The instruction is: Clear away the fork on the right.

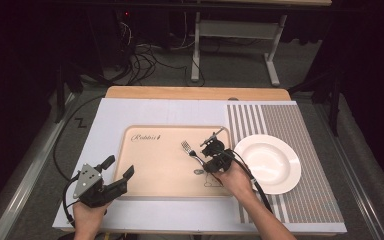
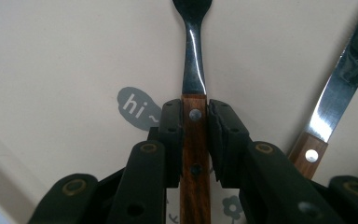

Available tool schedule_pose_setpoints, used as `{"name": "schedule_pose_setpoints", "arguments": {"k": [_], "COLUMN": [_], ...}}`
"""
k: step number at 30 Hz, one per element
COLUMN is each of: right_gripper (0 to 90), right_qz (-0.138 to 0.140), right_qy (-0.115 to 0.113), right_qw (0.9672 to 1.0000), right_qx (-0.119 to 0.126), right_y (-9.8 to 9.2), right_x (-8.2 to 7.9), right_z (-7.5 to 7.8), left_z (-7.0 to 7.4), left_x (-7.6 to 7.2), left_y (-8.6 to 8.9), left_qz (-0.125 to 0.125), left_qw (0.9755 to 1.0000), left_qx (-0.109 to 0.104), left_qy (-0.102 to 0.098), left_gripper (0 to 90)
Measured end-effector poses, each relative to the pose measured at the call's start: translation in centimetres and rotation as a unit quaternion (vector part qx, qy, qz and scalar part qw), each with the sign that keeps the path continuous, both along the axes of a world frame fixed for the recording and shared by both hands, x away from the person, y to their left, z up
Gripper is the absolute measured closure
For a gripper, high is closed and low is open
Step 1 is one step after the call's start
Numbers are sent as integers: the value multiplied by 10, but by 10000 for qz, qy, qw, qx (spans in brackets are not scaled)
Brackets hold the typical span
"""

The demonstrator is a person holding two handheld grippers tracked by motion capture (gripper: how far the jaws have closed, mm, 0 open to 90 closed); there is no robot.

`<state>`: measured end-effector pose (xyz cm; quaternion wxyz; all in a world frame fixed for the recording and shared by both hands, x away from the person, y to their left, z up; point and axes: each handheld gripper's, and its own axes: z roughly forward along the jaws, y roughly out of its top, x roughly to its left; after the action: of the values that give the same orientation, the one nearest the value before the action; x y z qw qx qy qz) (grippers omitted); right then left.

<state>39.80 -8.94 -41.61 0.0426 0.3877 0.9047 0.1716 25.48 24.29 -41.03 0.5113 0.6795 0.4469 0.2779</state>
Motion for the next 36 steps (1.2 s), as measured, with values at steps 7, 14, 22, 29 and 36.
{"name": "schedule_pose_setpoints", "arguments": {"k": [7, 14, 22, 29, 36], "right_gripper": [705, 866, 900, 900, 900], "right_qz": [17, 259, 422, 416, 360], "right_qy": [-222, -446, -338, -318, -368], "right_qw": [9997, 9985, 9983, 9985, 9985], "right_qx": [66, 169, 225, 185, 199], "right_y": [-3, -2, 5, 6, 3], "right_x": [-2, -9, -13, -10, -5], "right_z": [7, 13, 6, -4, -5], "left_z": [0, 0, 0, 0, 0], "left_x": [0, 0, 0, 0, 0], "left_y": [0, 0, 0, 0, 0], "left_qz": [5, 4, 8, 11, 9], "left_qw": [10000, 10000, 10000, 10000, 10000], "left_qx": [3, 7, 6, 14, 14], "left_qy": [5, 4, 2, 5, 6], "left_gripper": [276, 276, 276, 276, 276]}}
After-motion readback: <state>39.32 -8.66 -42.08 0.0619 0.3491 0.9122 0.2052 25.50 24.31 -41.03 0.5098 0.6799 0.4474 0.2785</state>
